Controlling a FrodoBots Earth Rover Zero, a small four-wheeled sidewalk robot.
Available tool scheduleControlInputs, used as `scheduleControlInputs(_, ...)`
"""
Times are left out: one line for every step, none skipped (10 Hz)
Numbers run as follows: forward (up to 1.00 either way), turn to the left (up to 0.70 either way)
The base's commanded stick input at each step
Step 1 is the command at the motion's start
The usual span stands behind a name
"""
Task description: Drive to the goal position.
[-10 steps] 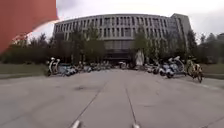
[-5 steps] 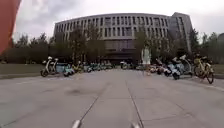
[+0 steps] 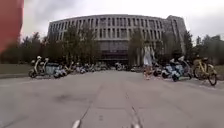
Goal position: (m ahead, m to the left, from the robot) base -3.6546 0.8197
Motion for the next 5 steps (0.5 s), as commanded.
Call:
scheduleControlInputs(0.85, 0.00)
scheduleControlInputs(0.85, 0.00)
scheduleControlInputs(0.85, 0.00)
scheduleControlInputs(0.85, 0.00)
scheduleControlInputs(0.85, 0.00)
